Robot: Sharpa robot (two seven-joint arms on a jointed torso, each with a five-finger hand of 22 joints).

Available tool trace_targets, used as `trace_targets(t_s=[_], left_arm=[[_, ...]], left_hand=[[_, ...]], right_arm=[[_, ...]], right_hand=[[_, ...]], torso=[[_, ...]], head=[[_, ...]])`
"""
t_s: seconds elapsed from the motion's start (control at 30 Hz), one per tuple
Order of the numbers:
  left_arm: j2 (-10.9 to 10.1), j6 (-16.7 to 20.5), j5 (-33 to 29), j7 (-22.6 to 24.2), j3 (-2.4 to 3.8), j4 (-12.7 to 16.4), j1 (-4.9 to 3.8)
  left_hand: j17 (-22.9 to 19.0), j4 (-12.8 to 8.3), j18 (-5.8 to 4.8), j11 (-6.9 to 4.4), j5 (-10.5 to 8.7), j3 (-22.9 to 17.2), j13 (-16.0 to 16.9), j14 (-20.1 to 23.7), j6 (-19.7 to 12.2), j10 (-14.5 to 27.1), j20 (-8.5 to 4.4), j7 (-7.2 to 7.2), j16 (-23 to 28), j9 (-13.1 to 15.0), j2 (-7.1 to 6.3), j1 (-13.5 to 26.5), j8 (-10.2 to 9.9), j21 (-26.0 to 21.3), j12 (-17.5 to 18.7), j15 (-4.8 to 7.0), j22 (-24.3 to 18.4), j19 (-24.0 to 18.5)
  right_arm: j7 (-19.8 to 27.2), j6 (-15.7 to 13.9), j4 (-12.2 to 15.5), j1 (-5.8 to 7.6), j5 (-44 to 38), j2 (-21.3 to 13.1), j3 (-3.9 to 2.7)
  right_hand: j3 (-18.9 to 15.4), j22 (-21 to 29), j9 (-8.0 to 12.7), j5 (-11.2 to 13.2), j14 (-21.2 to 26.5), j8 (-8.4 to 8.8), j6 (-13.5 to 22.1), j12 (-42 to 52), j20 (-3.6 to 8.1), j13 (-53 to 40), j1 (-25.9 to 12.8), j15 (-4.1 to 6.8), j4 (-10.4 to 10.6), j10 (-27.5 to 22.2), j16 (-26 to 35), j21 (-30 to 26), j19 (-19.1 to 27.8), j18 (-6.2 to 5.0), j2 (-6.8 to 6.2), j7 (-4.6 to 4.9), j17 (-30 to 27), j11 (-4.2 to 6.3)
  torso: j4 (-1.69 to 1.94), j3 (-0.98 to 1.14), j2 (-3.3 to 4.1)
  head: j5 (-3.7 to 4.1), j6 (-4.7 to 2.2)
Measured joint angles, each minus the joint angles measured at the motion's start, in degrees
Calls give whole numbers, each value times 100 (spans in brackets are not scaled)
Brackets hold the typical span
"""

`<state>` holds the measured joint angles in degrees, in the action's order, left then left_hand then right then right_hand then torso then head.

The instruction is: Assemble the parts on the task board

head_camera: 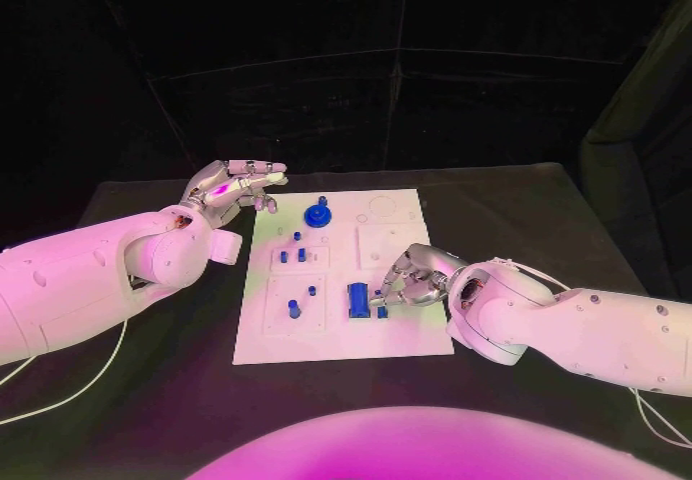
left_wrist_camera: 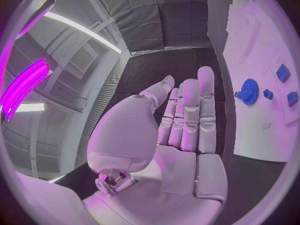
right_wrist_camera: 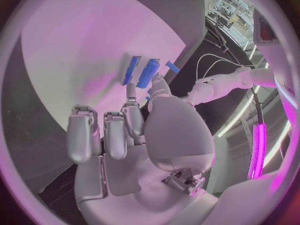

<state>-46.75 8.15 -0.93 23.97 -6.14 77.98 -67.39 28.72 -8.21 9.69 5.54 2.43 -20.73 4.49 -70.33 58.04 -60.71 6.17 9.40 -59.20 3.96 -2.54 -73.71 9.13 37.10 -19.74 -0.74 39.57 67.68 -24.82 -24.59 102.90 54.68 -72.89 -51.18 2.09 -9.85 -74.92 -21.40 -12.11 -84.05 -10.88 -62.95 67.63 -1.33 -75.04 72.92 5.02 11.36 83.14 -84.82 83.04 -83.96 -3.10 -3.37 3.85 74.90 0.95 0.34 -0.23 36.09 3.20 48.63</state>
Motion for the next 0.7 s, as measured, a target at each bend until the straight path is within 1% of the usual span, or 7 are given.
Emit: trace_targets(t_s=[0.1, 0.2, 0.3, 0.33, 0.47, 0.6, 0.7], left_arm=[[0, 2, 0, 0, -1, 0, 0], [14, 5, -14, 1, -4, -15, 0], [51, 7, -47, 6, -4, -60, 5], [65, 8, -58, 8, -4, -84, 7], [147, 9, -117, 22, -8, -227, 25], [264, 16, -194, 49, -11, -441, 60], [418, 45, -268, 78, -13, -682, 87]], left_hand=[[-24, 14, 0, 0, 0, 48, -8, 22, -31, 0, 0, 31, 0, -7, 7, 7, 0, -26, -23, -19, -11, 0], [-72, 32, -2, 31, 0, 98, -12, 182, -51, 31, 45, 51, 112, -9, 29, 29, 0, -117, -23, -25, -51, -88], [-235, 54, -2, 64, 0, 158, -38, 514, -51, 64, 79, 51, 422, -9, 35, 42, 0, -346, -23, -60, -178, -345], [-389, 73, -3, 72, 24, 201, -57, 759, -51, 72, 110, 51, 735, -9, 42, 90, 0, -552, -22, -90, -293, -559], [-947, 140, -3, 116, 24, 268, -94, 1364, -63, 116, 261, 63, 1869, -9, 46, 158, 0, -1276, 183, -266, -747, -1231], [-1444, 198, -3, 204, 24, 327, -94, 1683, -93, 103, 480, 93, 2917, -13, 46, 158, -69, -2015, 491, -510, -1272, -1820], [-1774, 209, -1, 317, 24, 475, -94, 1964, -217, 176, 667, 133, 3582, -22, 25, 179, -187, -2568, 767, -691, -1667, -2351]], right_arm=[[655, -198, -86, 2, 484, -35, 0], [1453, -322, -274, 34, 1228, -51, 2], [2213, -336, -659, 190, 2128, -6, 7], [2420, -330, -791, 242, 2401, 18, 2], [3241, -230, -1441, 426, 3590, 185, -6], [3879, -52, -2089, 546, 4574, 440, -12], [4252, 94, -2627, 596, 5133, 716, -33]], right_hand=[[-9, 363, 80, -10, 0, 161, 208, -702, -84, 334, 209, -83, -120, -265, 327, -330, 162, -10, 183, 114, -38, -116], [1, 1245, 130, -38, -9, 236, 328, -1754, -132, 972, 452, -136, -259, -718, 897, -923, 557, -236, 267, 178, -685, -172], [13, 2761, 177, 27, 408, 305, 411, -3234, -180, 1949, 606, -226, -351, -1402, 2077, -2064, 1265, -509, 387, 261, -2052, -240], [9, 3809, 211, 69, 909, 370, 482, -3841, -242, 2387, 751, -306, -407, -1772, 3249, -2977, 1807, -676, 399, 332, -3231, -294], [47, 5067, 372, 143, 1969, 569, 678, -5324, -604, 3768, 1048, -733, -490, -2555, 5389, -4729, 2693, -672, 567, 594, -4591, -710], [-15, 6046, 695, 177, 2279, 711, 707, -6040, -982, 5077, 1107, -964, -652, -2446, 6849, -6117, 2814, -672, 626, 703, -5612, -884], [-47, 6394, 876, 197, 2290, 711, 706, -6247, -1087, 5593, 1104, -1068, -766, -2395, 7325, -6596, 2742, -672, 629, 704, -6021, -949]], torso=[[-7, -7, -16], [-22, -19, -49], [-46, -38, -107], [-55, -44, -129], [-98, -74, -231], [-129, -85, -326], [-142, -83, -392]], head=[[10, -43], [13, -87], [13, -147], [12, -165], [-9, -293], [-27, -407], [-30, -482]])
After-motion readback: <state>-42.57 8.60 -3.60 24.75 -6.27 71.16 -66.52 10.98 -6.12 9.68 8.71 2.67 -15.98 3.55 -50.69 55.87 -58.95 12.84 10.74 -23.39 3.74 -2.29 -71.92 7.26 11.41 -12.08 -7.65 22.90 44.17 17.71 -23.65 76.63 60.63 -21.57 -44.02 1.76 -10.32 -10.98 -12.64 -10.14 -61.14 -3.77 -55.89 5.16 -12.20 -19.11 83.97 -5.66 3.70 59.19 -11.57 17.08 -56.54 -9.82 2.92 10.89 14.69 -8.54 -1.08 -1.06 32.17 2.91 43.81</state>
